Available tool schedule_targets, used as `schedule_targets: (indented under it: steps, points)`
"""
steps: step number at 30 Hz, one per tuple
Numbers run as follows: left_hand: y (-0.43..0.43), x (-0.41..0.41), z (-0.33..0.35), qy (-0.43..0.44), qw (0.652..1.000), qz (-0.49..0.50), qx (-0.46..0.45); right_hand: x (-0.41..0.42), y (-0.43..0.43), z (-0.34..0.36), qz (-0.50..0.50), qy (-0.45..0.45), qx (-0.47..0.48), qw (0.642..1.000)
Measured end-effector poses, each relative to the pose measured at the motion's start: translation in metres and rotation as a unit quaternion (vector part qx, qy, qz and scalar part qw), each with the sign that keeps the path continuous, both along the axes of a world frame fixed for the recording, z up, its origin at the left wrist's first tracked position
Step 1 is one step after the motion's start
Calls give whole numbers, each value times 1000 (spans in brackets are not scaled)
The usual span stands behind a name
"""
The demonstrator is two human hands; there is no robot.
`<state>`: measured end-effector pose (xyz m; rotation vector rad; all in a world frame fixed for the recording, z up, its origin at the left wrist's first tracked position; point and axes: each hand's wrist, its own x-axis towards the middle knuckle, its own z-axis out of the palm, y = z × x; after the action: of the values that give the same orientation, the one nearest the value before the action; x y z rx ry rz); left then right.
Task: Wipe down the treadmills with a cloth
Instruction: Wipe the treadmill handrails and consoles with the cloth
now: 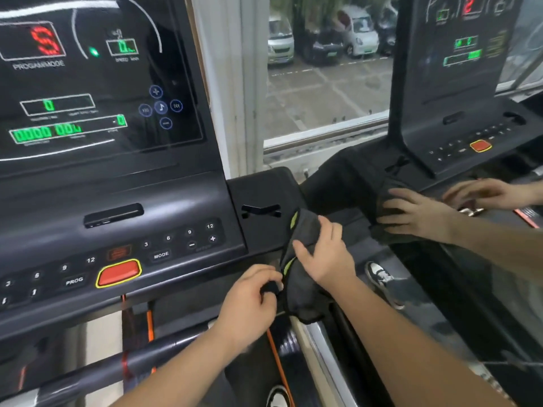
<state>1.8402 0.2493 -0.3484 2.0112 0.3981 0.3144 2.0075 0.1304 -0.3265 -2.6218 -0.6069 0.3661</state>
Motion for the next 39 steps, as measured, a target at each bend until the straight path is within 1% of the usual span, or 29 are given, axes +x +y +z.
schedule_targets:
  steps: [2,3,6,9,13,17,20,24,27,30,32,35,37,39]
  points:
    - [-5,0,-1,6,1000,0,9,-21,-22,2,35,-12,-19,999]
    - [-8,3,0,10,1000,-1,10,-29,-33,4,37,-7,-38,999]
    - [-19,10,1,17,1000,-8,1,-49,-66,7,26,24,-93,995]
    - [-20,13,-2,8,1000,-7,-4,-63,-82,6,11,17,-137,990]
    - [-7,11,-8,8,1000,23,-10,-61,-62,3,-45,6,-158,986]
    - [5,19,-11,11,999,38,-26,-29,-26,1,-102,41,-143,984]
    - [11,29,-7,16,999,32,-41,-12,0,1,-100,25,-161,982]
    - [8,30,2,-8,1000,-13,-14,4,30,-1,-72,-9,-199,977]
    - [5,31,1,-10,1000,-24,7,12,30,-2,-46,-7,-172,984]
    - [-5,33,3,-20,999,-17,34,3,0,-2,-23,33,-116,992]
    - [-15,34,6,-31,997,-18,61,-14,-30,0,-30,49,-73,996]
    - [-39,32,8,-33,998,-20,58,-55,-87,-5,-56,46,-17,997]
    - [-62,25,7,-16,997,-38,64,-82,-127,-11,-73,37,8,997]
    - [-81,15,1,13,992,-72,99,-107,-161,-19,-76,12,26,997]
